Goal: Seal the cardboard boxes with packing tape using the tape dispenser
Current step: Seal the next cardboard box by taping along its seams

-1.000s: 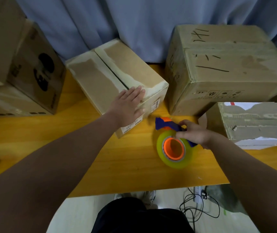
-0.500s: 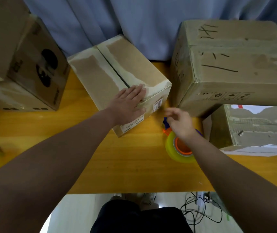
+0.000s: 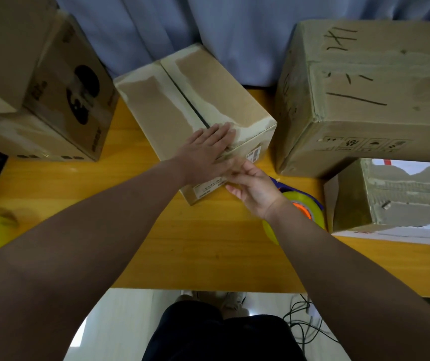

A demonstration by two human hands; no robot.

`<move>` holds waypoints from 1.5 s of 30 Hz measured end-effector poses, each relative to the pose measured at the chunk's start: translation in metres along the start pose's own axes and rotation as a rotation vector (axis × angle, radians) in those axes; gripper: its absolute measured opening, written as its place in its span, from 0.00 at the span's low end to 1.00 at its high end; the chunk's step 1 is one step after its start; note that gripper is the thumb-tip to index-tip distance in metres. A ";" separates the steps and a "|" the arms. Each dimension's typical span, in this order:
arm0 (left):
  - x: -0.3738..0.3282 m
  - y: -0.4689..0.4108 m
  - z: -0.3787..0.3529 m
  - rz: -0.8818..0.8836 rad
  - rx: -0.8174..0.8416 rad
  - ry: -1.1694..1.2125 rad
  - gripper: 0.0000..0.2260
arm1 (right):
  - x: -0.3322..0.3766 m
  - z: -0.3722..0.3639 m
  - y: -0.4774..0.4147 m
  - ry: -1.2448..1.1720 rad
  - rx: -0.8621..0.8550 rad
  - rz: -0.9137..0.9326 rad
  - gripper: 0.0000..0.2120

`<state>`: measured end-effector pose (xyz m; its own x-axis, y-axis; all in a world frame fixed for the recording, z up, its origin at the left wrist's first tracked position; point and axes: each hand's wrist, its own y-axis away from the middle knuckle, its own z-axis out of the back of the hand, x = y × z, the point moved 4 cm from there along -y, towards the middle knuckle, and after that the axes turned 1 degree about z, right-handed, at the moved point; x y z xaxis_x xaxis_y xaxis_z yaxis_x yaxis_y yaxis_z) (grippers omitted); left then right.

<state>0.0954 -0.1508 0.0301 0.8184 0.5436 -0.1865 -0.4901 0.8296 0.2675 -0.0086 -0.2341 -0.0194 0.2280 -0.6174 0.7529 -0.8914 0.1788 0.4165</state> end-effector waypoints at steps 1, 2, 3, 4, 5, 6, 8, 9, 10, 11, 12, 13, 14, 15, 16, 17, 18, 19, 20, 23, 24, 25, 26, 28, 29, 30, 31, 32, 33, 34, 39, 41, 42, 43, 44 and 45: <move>0.000 0.000 0.000 0.000 -0.002 -0.003 0.30 | 0.002 0.002 0.001 0.060 -0.018 -0.001 0.16; -0.001 0.000 0.000 -0.001 -0.004 -0.007 0.30 | 0.003 0.004 0.001 0.115 -0.033 -0.007 0.15; -0.001 0.000 0.001 0.001 -0.005 -0.009 0.30 | 0.003 0.006 0.003 0.169 -0.041 -0.018 0.13; -0.002 0.001 0.002 0.005 -0.003 -0.008 0.30 | 0.003 0.008 0.005 0.231 -0.050 -0.036 0.11; -0.002 0.001 0.003 0.010 -0.003 -0.006 0.30 | 0.003 0.011 0.008 0.301 -0.063 -0.063 0.09; -0.002 0.001 0.003 0.011 -0.004 -0.011 0.31 | 0.003 0.015 0.012 0.379 -0.087 -0.098 0.07; -0.002 0.001 0.002 0.004 -0.016 -0.046 0.31 | 0.006 0.027 0.019 0.517 -0.164 -0.149 0.05; -0.002 0.001 0.001 -0.002 -0.024 -0.066 0.31 | 0.011 0.033 0.021 0.568 -0.199 -0.151 0.05; -0.002 0.001 0.000 -0.006 -0.026 -0.077 0.30 | 0.016 0.036 0.022 0.610 -0.220 -0.143 0.04; -0.001 0.000 0.000 -0.008 -0.024 -0.079 0.30 | 0.021 0.038 0.022 0.644 -0.229 -0.133 0.04; -0.001 -0.001 0.000 -0.012 -0.021 -0.074 0.30 | 0.024 0.037 0.021 0.675 -0.232 -0.124 0.05; -0.001 -0.001 0.000 -0.016 -0.016 -0.070 0.30 | 0.025 0.036 0.020 0.704 -0.237 -0.121 0.06; -0.001 -0.002 0.000 -0.020 -0.008 -0.066 0.30 | 0.025 0.033 0.018 0.729 -0.245 -0.124 0.06; -0.001 -0.003 0.000 -0.024 0.005 -0.059 0.30 | 0.024 0.031 0.016 0.745 -0.253 -0.128 0.07; 0.000 -0.004 0.000 -0.028 0.021 -0.047 0.30 | 0.022 0.029 0.014 0.751 -0.260 -0.126 0.07; 0.000 -0.004 0.001 -0.033 0.038 -0.036 0.31 | 0.020 0.028 0.013 0.757 -0.271 -0.119 0.07; 0.001 -0.004 0.001 -0.040 0.057 -0.031 0.32 | 0.019 0.029 0.012 0.766 -0.284 -0.107 0.06; 0.001 -0.004 0.002 -0.049 0.075 -0.032 0.35 | 0.019 0.030 0.012 0.769 -0.296 -0.099 0.05; 0.002 -0.003 0.002 -0.054 0.087 -0.036 0.37 | 0.020 0.032 0.013 0.761 -0.302 -0.099 0.04; 0.002 -0.001 -0.002 -0.049 0.041 -0.093 0.41 | 0.021 0.035 0.014 0.758 -0.289 -0.129 0.06; 0.001 0.000 -0.003 -0.047 0.018 -0.115 0.41 | 0.020 0.035 0.013 0.776 -0.289 -0.140 0.06; 0.001 0.000 -0.005 -0.046 0.003 -0.131 0.41 | 0.019 0.035 0.009 0.799 -0.297 -0.145 0.04; 0.000 0.000 -0.005 -0.047 -0.002 -0.139 0.41 | 0.018 0.033 0.005 0.826 -0.310 -0.142 0.05; 0.001 0.001 -0.005 -0.049 0.005 -0.141 0.41 | 0.015 0.029 -0.009 0.908 -0.344 -0.128 0.07; 0.001 0.001 -0.003 -0.050 0.006 -0.132 0.41 | 0.013 0.027 -0.016 0.954 -0.361 -0.120 0.08; 0.001 0.001 -0.002 -0.050 0.005 -0.121 0.41 | 0.012 0.025 -0.023 0.996 -0.372 -0.112 0.09; 0.000 0.000 -0.002 -0.048 0.001 -0.112 0.40 | 0.012 0.023 -0.029 1.040 -0.377 -0.104 0.09; -0.001 0.000 -0.002 -0.042 -0.001 -0.110 0.38 | 0.012 0.021 -0.035 1.093 -0.375 -0.088 0.08; -0.001 0.000 -0.002 -0.037 -0.004 -0.108 0.37 | 0.013 0.019 -0.039 1.146 -0.373 -0.062 0.07; -0.001 0.000 -0.003 -0.035 -0.009 -0.105 0.37 | 0.015 0.017 -0.043 1.191 -0.375 -0.025 0.07; 0.003 0.002 -0.003 -0.074 -0.063 -0.073 0.37 | 0.012 0.019 -0.041 1.119 -0.488 0.123 0.09; 0.000 0.007 -0.004 -0.087 -0.094 -0.092 0.36 | 0.010 0.025 -0.034 1.045 -0.550 0.109 0.11; -0.003 0.009 -0.003 -0.078 -0.103 -0.111 0.35 | 0.012 0.025 -0.028 1.015 -0.565 0.129 0.11; -0.006 0.009 -0.003 -0.056 -0.115 -0.122 0.33 | 0.016 0.025 -0.022 0.999 -0.564 0.190 0.11; -0.010 0.009 -0.001 -0.031 -0.147 -0.119 0.32 | 0.023 0.022 -0.016 1.025 -0.546 0.301 0.12; -0.015 0.007 0.001 -0.015 -0.199 -0.130 0.29 | 0.031 0.017 -0.009 1.090 -0.517 0.452 0.15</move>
<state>0.0803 -0.1531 0.0355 0.8513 0.5210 -0.0626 -0.5168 0.8531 0.0717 0.0000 -0.2677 -0.0079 0.3656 0.4727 0.8018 -0.7744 0.6324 -0.0198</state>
